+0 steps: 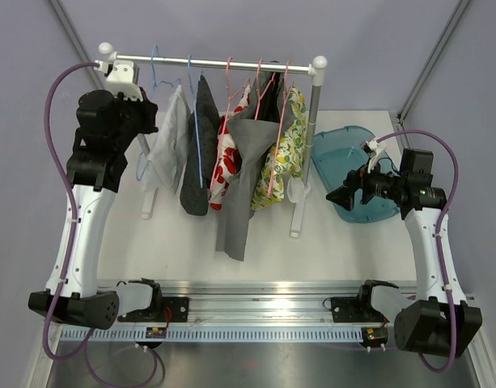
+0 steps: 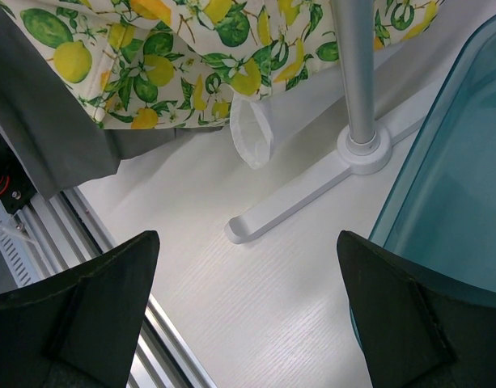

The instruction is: Remove the skirt from the hanger

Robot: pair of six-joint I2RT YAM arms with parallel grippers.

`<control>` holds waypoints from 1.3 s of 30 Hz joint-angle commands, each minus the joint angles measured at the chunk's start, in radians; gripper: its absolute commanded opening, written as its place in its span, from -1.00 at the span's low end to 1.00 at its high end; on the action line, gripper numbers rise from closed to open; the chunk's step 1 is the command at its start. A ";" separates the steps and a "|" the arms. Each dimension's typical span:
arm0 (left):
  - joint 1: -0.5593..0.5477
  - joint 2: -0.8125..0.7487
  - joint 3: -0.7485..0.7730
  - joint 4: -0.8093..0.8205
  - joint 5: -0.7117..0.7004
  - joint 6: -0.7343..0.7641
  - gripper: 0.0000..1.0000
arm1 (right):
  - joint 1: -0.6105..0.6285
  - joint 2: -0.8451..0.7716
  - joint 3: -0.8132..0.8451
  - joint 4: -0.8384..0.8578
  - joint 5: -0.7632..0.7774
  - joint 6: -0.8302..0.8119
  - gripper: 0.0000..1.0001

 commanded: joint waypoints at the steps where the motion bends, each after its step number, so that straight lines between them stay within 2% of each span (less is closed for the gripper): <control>1: -0.003 -0.057 0.019 0.199 -0.015 0.009 -1.00 | 0.003 -0.019 -0.004 0.027 0.007 -0.016 0.99; 10: -0.003 -0.141 -0.050 0.207 0.002 -0.008 -1.00 | -0.002 -0.021 -0.009 0.021 0.001 -0.031 0.99; 13: -0.003 -0.244 -0.139 0.198 0.014 -0.009 -1.00 | -0.004 -0.019 -0.009 0.006 -0.007 -0.059 0.99; 17: -0.003 -0.479 -0.321 0.209 0.017 -0.086 -1.00 | -0.004 -0.019 -0.004 -0.019 -0.018 -0.102 0.99; 23: -0.003 -0.722 -0.417 0.172 0.024 -0.216 -1.00 | -0.004 -0.018 0.046 -0.138 -0.070 -0.194 0.99; 26: -0.003 -0.799 -0.391 0.152 0.077 -0.250 -1.00 | -0.004 -0.011 0.123 -0.223 -0.116 -0.257 0.99; 30: -0.003 -0.819 -0.291 0.149 0.193 -0.296 -1.00 | -0.002 0.015 0.255 -0.423 -0.186 -0.344 0.99; 33: -0.003 -0.763 -0.181 0.176 0.289 -0.351 -1.00 | 0.002 0.035 0.364 -0.519 -0.207 -0.360 0.99; 36: -0.002 -0.648 -0.049 0.190 0.468 -0.432 -1.00 | 0.004 0.032 0.457 -0.546 -0.216 -0.322 0.99; 37: -0.002 -0.620 -0.023 0.234 0.567 -0.493 -1.00 | 0.004 0.027 0.501 -0.547 -0.217 -0.308 0.99; 39: -0.002 -0.548 0.017 0.299 0.678 -0.563 -1.00 | 0.006 0.022 0.548 -0.548 -0.234 -0.265 0.99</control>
